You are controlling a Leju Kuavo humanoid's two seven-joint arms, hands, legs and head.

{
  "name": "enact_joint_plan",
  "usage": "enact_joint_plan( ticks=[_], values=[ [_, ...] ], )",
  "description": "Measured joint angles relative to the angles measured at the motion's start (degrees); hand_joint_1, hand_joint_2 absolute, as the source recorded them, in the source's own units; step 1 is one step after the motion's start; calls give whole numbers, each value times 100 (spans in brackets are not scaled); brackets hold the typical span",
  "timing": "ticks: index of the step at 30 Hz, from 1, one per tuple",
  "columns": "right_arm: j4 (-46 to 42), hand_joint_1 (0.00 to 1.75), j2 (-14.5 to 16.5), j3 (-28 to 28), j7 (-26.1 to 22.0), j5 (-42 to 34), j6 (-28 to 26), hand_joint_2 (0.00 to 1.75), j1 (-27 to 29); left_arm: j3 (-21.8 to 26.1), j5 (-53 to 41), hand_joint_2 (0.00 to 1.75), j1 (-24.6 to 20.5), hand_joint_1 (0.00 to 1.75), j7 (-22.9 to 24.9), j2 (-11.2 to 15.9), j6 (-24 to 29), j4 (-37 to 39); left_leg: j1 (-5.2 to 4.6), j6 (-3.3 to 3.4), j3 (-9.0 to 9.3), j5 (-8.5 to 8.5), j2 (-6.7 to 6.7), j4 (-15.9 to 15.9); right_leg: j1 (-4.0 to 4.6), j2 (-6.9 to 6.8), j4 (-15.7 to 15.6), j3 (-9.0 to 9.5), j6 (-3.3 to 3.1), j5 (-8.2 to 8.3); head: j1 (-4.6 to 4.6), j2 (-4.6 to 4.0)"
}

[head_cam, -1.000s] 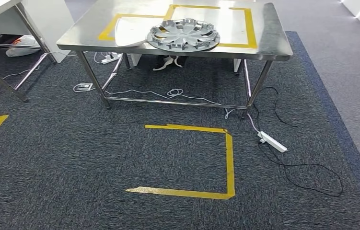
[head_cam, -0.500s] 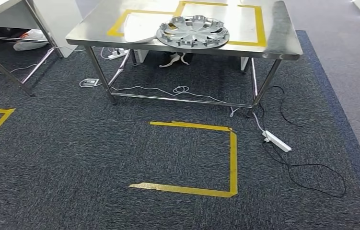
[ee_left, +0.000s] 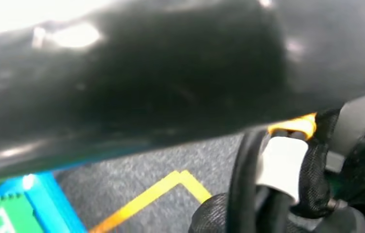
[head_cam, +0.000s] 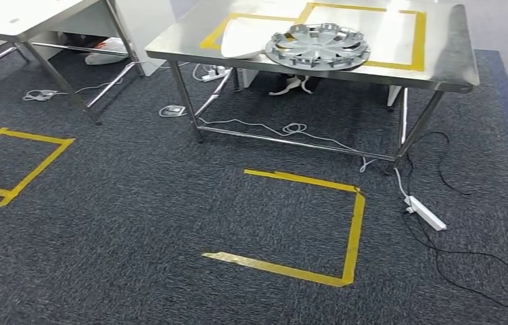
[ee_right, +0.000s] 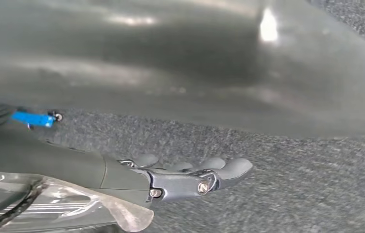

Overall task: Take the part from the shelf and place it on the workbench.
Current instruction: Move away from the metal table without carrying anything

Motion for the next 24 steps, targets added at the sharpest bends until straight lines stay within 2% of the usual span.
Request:
enact_joint_plan(
  ticks=[1,2,3,5,6,8,9,10,11,12,13,14,15,16,17,18,19,20,21,22,23,24],
  values=[
    [9,0,0,2,-4,4,0,0,-7,0,1,0,1,0,-7,-1,0,9,1,5,88,98,15,-110,4,-78,1,5,2,-4,-1,0],
    [16,0,0,3,-4,13,0,0,-14,0,1,0,2,0,-13,-1,0,19,-1,20,272,278,56,-423,7,-153,1,15,7,-11,-1,0],
    [22,0,0,4,-4,21,0,0,-21,0,1,0,1,0,-18,-1,0,27,-10,47,502,463,171,-847,12,-223,1,29,17,-21,-2,0],
    [30,0,0,8,-2,34,0,0,-30,0,1,0,-9,0,-25,-1,0,43,-57,113,822,650,400,-1499,40,-350,15,48,68,-51,-3,0],
    [34,0,-1,10,1,39,0,0,-37,0,4,0,-9,0,-28,-3,-1,51,-80,146,865,655,456,-1629,52,-411,18,52,100,-64,-5,0],
    [42,0,-9,17,5,57,0,0,-63,-2,26,0,5,0,-43,-8,-9,64,-97,215,833,661,352,-1663,58,-536,5,103,168,-74,-5,0],
    [45,0,-19,21,6,70,0,0,-80,-2,38,0,15,0,-52,-10,-14,69,-92,254,829,683,286,-1688,49,-493,24,114,202,-108,-2,0],
    [47,0,-28,26,7,88,-1,0,-92,-3,46,0,14,0,-62,-11,-18,72,-83,292,829,708,224,-1713,40,-359,127,85,229,-193,9,0],
    [51,0,-37,29,9,102,-1,0,-99,-2,50,0,5,0,-70,-14,-20,77,-71,326,829,733,163,-1735,31,-168,359,-26,248,-341,19,0],
    [57,0,-44,33,15,115,-2,0,-99,-1,51,0,-5,0,-74,-19,-20,83,-67,347,817,747,105,-1739,22,44,714,-201,256,-528,31,0],
    [64,0,-48,37,23,128,-2,0,-95,-1,52,0,-14,0,-77,-25,-20,90,-70,360,800,755,37,-1736,22,179,1137,-410,256,-709,37,0],
    [73,0,-50,42,36,139,-2,0,-93,-1,55,0,-16,0,-79,-33,-21,99,-75,367,790,760,-33,-1733,23,239,1499,-604,257,-818,38,0],
    [80,0,-52,50,49,157,-2,0,-92,-2,59,0,-16,0,-80,-40,-23,109,-80,370,787,762,-104,-1729,25,261,1699,-728,255,-820,37,0],
    [87,0,-52,57,61,176,-2,0,-93,-2,62,0,-15,0,-83,-46,-27,121,-83,370,787,762,-180,-1719,25,271,1682,-753,252,-705,37,0],
    [95,0,-52,63,73,196,-2,0,-94,-2,66,0,-16,0,-87,-52,-33,134,-84,365,789,759,-258,-1703,24,294,1448,-677,245,-494,37,0],
    [103,0,-52,66,84,211,-2,0,-95,-2,67,0,-17,0,-91,-58,-40,147,-82,353,786,751,-332,-1682,17,380,1076,-531,236,-251,38,0],
    [111,0,-52,68,95,220,-2,0,-96,-2,67,0,-21,0,-94,-66,-48,160,-89,334,772,739,-404,-1651,4,528,705,-381,227,-83,38,0],
    [117,0,-52,72,104,223,-2,0,-96,-2,67,0,-28,0,-100,-72,-55,172,-93,306,745,732,-476,-1618,-11,658,412,-262,216,7,32,0],
    [122,0,-52,78,113,219,-2,0,-92,-1,66,0,-35,0,-108,-75,-61,182,-94,273,707,732,-545,-1593,-19,753,244,-194,206,23,29,0],
    [125,0,-53,85,118,208,-2,0,-87,-1,64,0,-40,0,-118,-78,-69,193,-90,237,670,743,-618,-1579,-17,765,194,-169,189,-12,24,0],
    [126,0,-54,92,117,189,-2,0,-84,-1,62,0,-40,0,-131,-79,-76,204,-77,202,638,762,-694,-1574,-14,693,177,-154,162,-13,21,0],
    [127,0,-54,98,114,164,-2,0,-85,-1,61,0,-36,0,-144,-81,-85,215,-67,173,615,763,-702,-1552,-13,612,166,-140,127,0,22,0]
  ],
)
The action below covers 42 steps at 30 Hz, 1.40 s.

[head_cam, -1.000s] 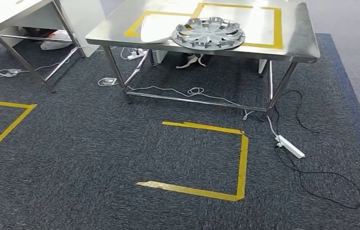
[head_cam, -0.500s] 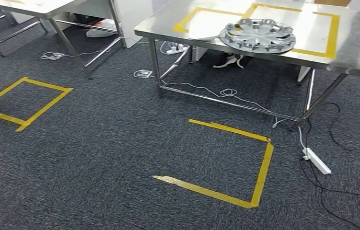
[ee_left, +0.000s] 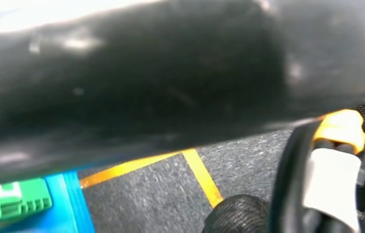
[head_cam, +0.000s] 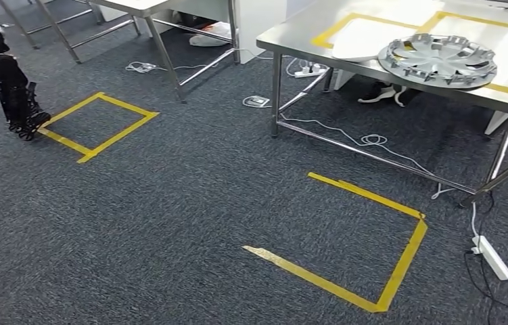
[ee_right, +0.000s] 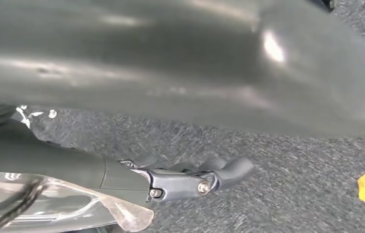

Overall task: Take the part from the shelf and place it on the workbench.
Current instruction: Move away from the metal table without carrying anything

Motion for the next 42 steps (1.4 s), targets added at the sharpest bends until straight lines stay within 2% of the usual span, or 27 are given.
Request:
enact_joint_plan(
  ticks=[2,4,6,7,8,9,11,12,13,15,17,19,21,22,23,24,26,28,30,31,32,34,35,37,38,40,42],
  values=[
    [1,0,-3,17,-10,-40,0,0,-12,-2,-2,0,-1,0,-23,-6,-26,25,0,-53,-111,-158,245,252,-8,-165,-25,8,-64,25,-21,0],
    [13,0,-5,49,-7,-50,0,0,-14,-1,-3,0,-23,0,-37,-20,-68,61,9,-101,-404,-547,592,928,2,-341,-34,-12,-100,17,-51,0],
    [35,0,-5,81,3,-46,0,0,-17,1,-3,0,-37,0,-44,-43,-98,102,36,-132,-669,-815,696,1551,14,-530,-33,-19,-118,-4,-63,0],
    [44,0,-5,92,9,-43,0,0,-21,1,-2,0,-37,0,-46,-51,-102,116,45,-138,-671,-791,710,1593,17,-618,-33,-16,-116,-12,-64,0],
    [51,0,-5,103,14,-39,0,0,-24,1,-2,0,-36,0,-47,-55,-103,131,51,-138,-563,-668,730,1419,17,-701,-33,-7,-109,-20,-64,0],
    [56,0,-5,114,18,-34,0,0,-26,1,-2,0,-36,0,-50,-57,-104,142,52,-130,-355,-479,797,1052,18,-779,-33,9,-95,-32,-64,0],
    [64,0,-5,133,31,-11,0,0,-28,1,-5,0,-43,0,-53,-58,-109,160,25,-85,42,-231,1071,310,38,-915,-27,51,-41,-67,-61,0],
    [67,0,-7,142,38,8,0,0,-31,1,-8,0,-46,0,-55,-62,-113,167,6,-56,143,-185,1161,98,50,-979,-23,72,-5,-85,-57,0],
    [71,0,-10,146,46,25,0,0,-37,1,-10,0,-45,0,-56,-66,-116,174,-14,-27,158,-196,1186,32,61,-1039,-24,98,30,-98,-51,0],
    [74,0,-20,152,55,49,0,0,-61,-3,-13,0,-33,0,-57,-73,-119,185,-18,43,131,-164,1038,12,52,-1110,-33,144,100,-119,-48,0],
    [75,0,-27,161,55,60,0,0,-81,-4,-13,0,-31,0,-61,-75,-120,195,-3,120,131,-119,913,-30,33,-842,153,81,154,-271,-30,0],
    [84,0,-32,176,60,63,0,0,-84,-2,-13,0,-46,0,-67,-83,-120,205,-5,167,123,-95,786,-47,27,-461,816,-239,166,-613,-4,0],
    [95,0,-34,193,69,67,0,0,-81,-2,-13,0,-54,0,-73,-95,-122,216,-24,183,116,-90,635,-46,30,-348,1532,-632,158,-827,2,0],
    [97,0,-35,201,73,74,0,0,-81,-2,-14,0,-53,0,-76,-99,-124,222,-32,185,123,-90,551,-45,32,-339,1634,-725,149,-770,2,0],
    [98,0,-39,208,78,86,0,0,-81,-2,-14,0,-52,0,-80,-102,-128,228,-38,185,136,-91,463,-44,32,-324,1500,-708,136,-597,1,0],
    [98,0,-45,215,83,100,0,0,-82,-2,-15,0,-53,0,-84,-104,-132,233,-42,183,152,-92,377,-44,32,-272,1163,-591,116,-351,1,0],
    [99,0,-69,237,97,138,0,0,-84,-1,-17,0,-58,0,-88,-108,-137,237,-44,166,158,-100,220,-34,23,24,380,-281,66,9,-2,0],
    [101,0,-94,274,122,172,0,0,-92,0,-19,0,-61,0,-91,-110,-129,241,-24,108,111,-97,78,-28,28,213,26,-138,31,65,-7,0],
    [101,0,-115,302,151,200,0,0,-105,-1,-19,0,-54,0,-92,-108,-119,244,7,23,66,-73,-67,-31,40,93,-32,-93,-10,74,-7,0],
    [101,0,-123,312,163,214,0,0,-113,-2,-19,0,-48,0,-92,-107,-115,244,10,-8,42,-92,-31,9,37,12,-70,-59,-40,95,-6,0],
    [101,0,-127,322,169,229,0,0,-117,-2,-20,0,-45,0,-92,-104,-114,244,5,-35,-14,-167,95,125,28,-76,-112,-23,-66,119,-17,0],
    [102,0,-129,348,184,250,0,0,-118,-2,-21,0,-50,0,-91,-100,-114,249,2,-83,-277,-499,487,682,21,-257,-163,11,-99,136,-34,0],
    [103,0,-129,362,190,259,0,0,-116,-1,-24,0,-55,0,-90,-102,-116,251,17,-112,-466,-689,613,1070,25,-349,-165,5,-106,125,-42,0],
    [106,0,-129,395,198,271,0,0,-121,-1,-31,0,-56,0,-88,-107,-119,257,60,-166,-708,-842,697,1573,29,-539,-164,-4,-102,86,-40,0],
    [107,0,-129,409,199,278,0,0,-127,-1,-39,0,-53,0,-87,-107,-120,260,82,-189,-676,-754,716,1517,28,-631,-163,7,-92,64,-39,0],
    [109,0,-130,434,207,300,0,0,-138,-1,-62,0,-51,0,-87,-101,-120,264,117,-220,-289,-382,882,815,26,-800,-160,72,-47,14,-42,0],
    [113,0,-143,460,223,339,0,0,-151,-1,-79,0,-58,0,-86,-98,-119,267,112,-188,65,-151,1093,159,45,-929,-137,138,30,-52,-32,0]
  ],
)
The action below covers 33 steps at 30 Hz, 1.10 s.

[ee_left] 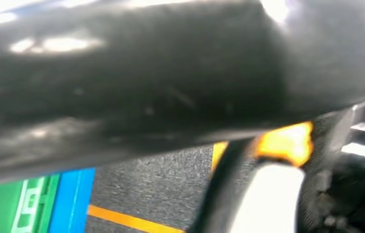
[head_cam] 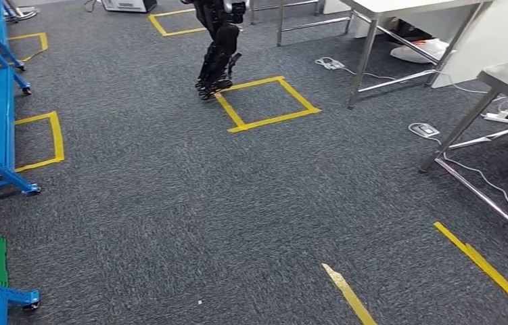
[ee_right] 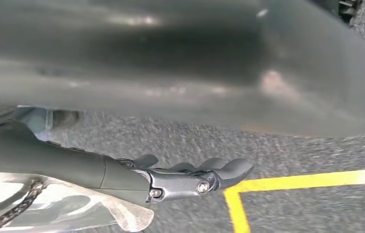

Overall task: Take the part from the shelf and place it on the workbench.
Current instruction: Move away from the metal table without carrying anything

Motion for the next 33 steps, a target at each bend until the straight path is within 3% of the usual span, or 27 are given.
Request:
enact_joint_plan(
  ticks=[1,3,4,5,7,9,10,11,13,14,15,17,19,21,23,25,26,28,30,32,33],
  values=[
    [2,0,-11,12,9,17,0,0,-14,1,-2,0,-1,0,1,-1,2,1,-15,38,62,23,48,-131,8,-55,7,25,40,-25,13,0],
    [5,0,-40,34,31,58,0,0,-61,-1,-4,0,9,0,1,0,9,1,-47,135,35,20,-68,-143,-3,-154,-6,90,108,-45,33,0],
    [6,0,-52,45,47,86,0,0,-91,-2,-3,0,18,0,1,3,12,1,-49,177,29,30,-124,-153,-19,-117,8,102,143,-74,38,0],
    [7,0,-64,62,62,122,0,0,-116,-3,-3,0,21,0,1,7,15,1,-48,217,27,43,-181,-165,-34,8,90,78,166,-145,41,0],
    [12,0,-84,97,94,183,0,0,-142,-2,-2,0,9,0,1,11,17,1,-45,277,25,62,-295,-184,-44,380,659,-209,180,-458,57,0],
    [23,0,-94,125,114,207,0,0,-144,-1,-1,0,-5,0,1,9,17,1,-73,312,21,56,-433,-183,-29,562,1520,-673,155,-773,64,0],
    [29,0,-96,138,119,211,0,0,-145,-1,0,0,-5,0,1,6,17,1,-91,324,29,51,-511,-182,-21,581,1774,-843,134,-789,63,0],
    [33,0,-96,151,121,214,0,0,-145,-1,1,0,-5,0,1,5,17,1,-107,333,44,46,-595,-182,-10,594,1798,-911,106,-679,62,0],
    [36,0,-101,167,122,217,0,0,-146,-1,1,0,-6,0,1,2,16,1,-126,342,87,33,-766,-182,15,708,1173,-722,34,-186,62,0],
    [37,0,-107,171,122,219,0,0,-146,-1,1,0,-9,0,1,-2,16,1,-132,339,97,25,-843,-180,23,860,772,-568,0,14,59,0],
    [38,0,-112,178,122,221,0,0,-144,-1,0,0,-16,0,1,-5,16,2,-133,328,91,19,-920,-171,24,996,431,-435,-21,130,58,0],
    [43,0,-131,190,128,222,-1,0,-149,-1,0,0,-20,0,1,-11,16,3,-112,271,29,31,-1070,-162,31,1124,165,-307,-33,137,54,0],
    [46,0,-145,194,131,224,-2,0,-162,-2,1,0,-8,0,1,-10,17,3,-85,202,-25,43,-1156,-147,34,983,98,-256,-50,154,53,0],
    [47,0,-148,197,127,230,-1,0,-161,-3,1,0,-8,0,1,-2,16,3,-98,149,-126,-111,-884,79,22,813,19,-205,-94,182,37,0],
    [51,0,-148,200,126,230,0,0,-151,-1,1,0,-25,0,1,3,16,3,-98,97,-424,-466,-517,718,24,628,-17,-171,-125,173,22,0],
    [58,0,-148,203,135,231,0,0,-150,-1,1,0,-28,0,1,0,16,4,-64,43,-720,-688,-417,1334,29,438,-15,-175,-131,139,20,0],
    [61,0,-148,203,146,235,0,0,-152,-1,2,0,-25,0,1,-1,14,5,-45,19,-743,-650,-401,1390,27,346,-15,-172,-125,118,19,0],
    [62,0,-148,204,181,251,0,0,-152,-1,2,0,-22,0,-3,2,4,9,-12,-17,-454,-320,-299,852,19,176,-11,-125,-92,70,18,0],
    [62,0,-148,202,226,286,0,0,-147,-1,5,0,-28,0,-19,2,-22,14,-7,0,-70,-55,-42,127,31,36,8,-57,-25,9,24,0],
    [63,0,-149,198,268,331,0,0,-148,-1,12,0,-35,0,-50,-7,-65,22,-30,75,50,-10,55,-120,47,-75,21,3,51,-39,39,0],
    [63,0,-150,196,284,347,0,0,-153,-1,17,0,-35,0,-67,-12,-84,29,-40,118,37,1,-12,-119,41,-129,20,40,82,-50,46,0]
  ],
)
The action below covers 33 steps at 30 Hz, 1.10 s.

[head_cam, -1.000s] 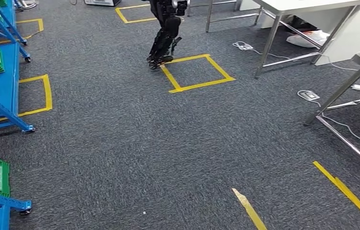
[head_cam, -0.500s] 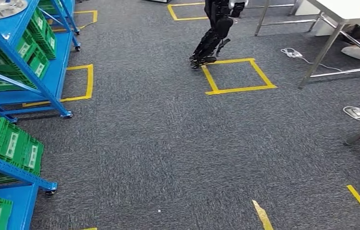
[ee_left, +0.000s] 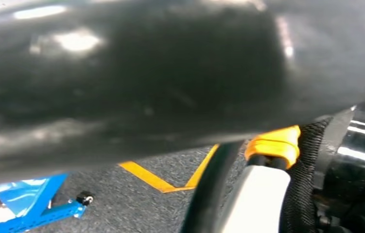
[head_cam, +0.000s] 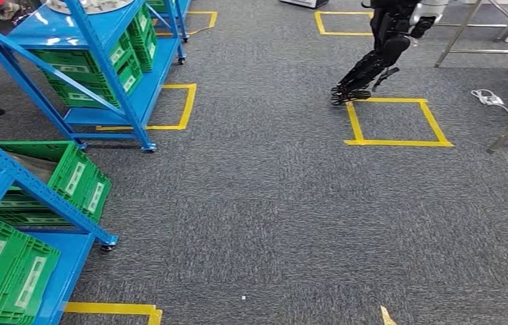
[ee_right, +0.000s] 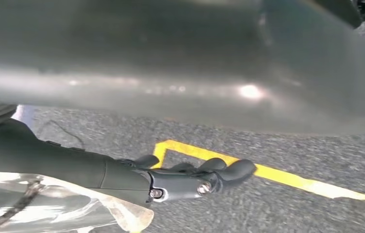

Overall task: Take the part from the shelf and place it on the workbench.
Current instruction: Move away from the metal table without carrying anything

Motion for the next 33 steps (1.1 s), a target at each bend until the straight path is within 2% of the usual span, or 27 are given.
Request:
enact_joint_plan(
  ticks=[1,3,5,6,7,8,9,10,11,12,13,14,15,16,17,19,21,22,23,24,25,27,29,30,31,32,33],
  values=[
    [0,0,-1,-3,9,12,-1,0,-9,-1,5,0,1,0,-16,-5,-14,7,-2,44,-5,9,-66,-6,-18,-10,-1,19,34,-16,2,0],
    [-1,0,-3,-7,14,27,-1,0,-17,-3,20,0,-3,0,-35,-10,-26,20,3,120,-9,41,-188,-34,-59,243,183,-44,86,-166,15,0],
    [2,0,-5,-6,18,26,-2,0,-13,-2,33,0,-24,0,-43,-18,-34,37,4,162,-20,59,-310,-47,-75,607,842,-379,100,-504,32,0],
    [4,0,-7,-2,21,20,-2,0,-11,-1,37,0,-33,0,-46,-25,-37,50,-1,173,-27,60,-376,-46,-72,683,1269,-608,98,-666,34,0],
    [5,0,-8,4,21,13,-2,0,-10,-1,39,0,-39,0,-49,-33,-39,64,-7,179,-29,58,-449,-45,-70,711,1616,-812,93,-750,34,0],
    [6,0,-8,13,11,10,-2,0,-11,0,42,0,-41,0,-53,-40,-41,79,-14,183,-22,56,-528,-44,-69,719,1769,-934,83,-716,34,0],
    [6,0,-9,21,-8,9,-2,0,-12,0,45,0,-41,0,-60,-45,-44,92,-18,185,-10,53,-611,-43,-69,731,1691,-949,69,-566,33,0],
    [6,0,-9,27,-34,15,-2,0,-13,0,48,0,-43,0,-67,-49,-48,102,-20,183,7,50,-698,-43,-69,774,1391,-855,49,-324,33,0],
    [7,0,-11,32,-61,24,-2,0,-13,1,49,0,-46,0,-74,-55,-52,110,-17,178,16,46,-780,-43,-71,893,977,-703,27,-76,34,0],
    [8,0,-12,38,-80,35,-2,0,-13,1,49,0,-53,0,-80,-61,-60,116,-21,164,14,38,-858,-34,-80,1060,591,-553,6,90,32,0],
    [10,0,-14,45,-91,49,-2,0,-16,1,49,0,-61,0,-84,-67,-68,125,-18,140,-1,37,-936,-28,-85,1196,312,-436,-7,177,32,0],
    [13,0,-19,52,-94,58,-2,0,-20,2,49,0,-67,0,-87,-72,-79,135,-8,107,-32,44,-1012,-26,-86,1286,174,-370,-19,187,30,0],
    [15,0,-27,60,-92,63,-2,0,-26,1,49,0,-69,0,-89,-75,-91,145,4,67,-60,56,-1088,-26,-79,1285,135,-341,-32,167,29,0],
    [16,0,-36,68,-92,67,-2,0,-35,0,49,0,-66,0,-91,-75,-101,155,20,23,-84,78,-1170,-38,-73,1208,116,-322,-55,173,28,0],
    [17,0,-43,77,-91,65,-1,0,-49,-2,49,0,-61,0,-91,-74,-108,162,27,-9,-105,71,-1170,-22,-75,1128,88,-304,-86,190,25,0],
    [19,0,-51,109,-96,65,0,0,-74,-3,48,0,-68,0,-91,-70,-116,181,6,-57,-241,-134,-888,279,-85,941,26,-273,-154,219,2,0],
    [27,0,-52,152,-103,71,-1,0,-85,-2,47,0,-85,0,-91,-73,-121,209,-5,-87,-562,-532,-503,1003,-71,747,9,-265,-195,209,-17,0],
    [34,0,-52,174,-105,77,-1,0,-91,-2,47,0,-88,0,-91,-75,-124,221,0,-102,-717,-675,-427,1352,-62,648,11,-274,-204,196,-17,0],
    [43,0,-52,192,-106,81,-1,0,-99,-2,47,0,-84,0,-91,-78,-126,231,5,-113,-797,-718,-392,1550,-56,548,12,-278,-210,179,-17,0],
    [51,0,-52,207,-107,86,-1,0,-110,-2,47,0,-80,0,-91,-80,-127,238,8,-121,-771,-654,-370,1533,-52,455,13,-278,-209,162,-17,0],
    [56,0,-52,220,-108,89,0,0,-121,-2,47,0,-76,0,-91,-79,-130,245,8,-122,-626,-496,-336,1280,-51,369,13,-262,-203,144,-18,0],
    [63,0,-52,236,-110,98,0,0,-135,-2,44,0,-75,0,-91,-78,-139,257,-9,-90,-165,-155,-106,460,-35,219,22,-200,-166,98,-18,0],
    [70,0,-57,245,-114,108,0,0,-143,-2,38,0,-77,0,-93,-78,-149,266,-35,-21,93,-18,61,-24,-8,96,32,-137,-108,55,-1,0],
    [73,0,-63,246,-114,107,0,0,-154,-2,35,0,-73,0,-95,-78,-152,270,-50,13,101,-21,50,-67,-1,40,29,-99,-76,44,7,0],
    [74,0,-70,248,-114,103,0,0,-170,-2,33,0,-66,0,-97,-77,-155,274,-51,47,87,-5,-27,-75,-7,-15,19,-59,-47,41,14,0],
    [76,0,-77,250,-113,97,0,0,-189,-3,31,0,-59,0,-99,-77,-157,276,-44,81,88,12,-83,-95,-21,18,25,-41,-11,18,15,0],
    [77,0,-83,256,-113,90,0,0,-204,-3,29,0,-54,0,-101,-77,-159,278,-35,116,90,34,-142,-116,-37,139,92,-57,18,-47,21,0]
  ],
)
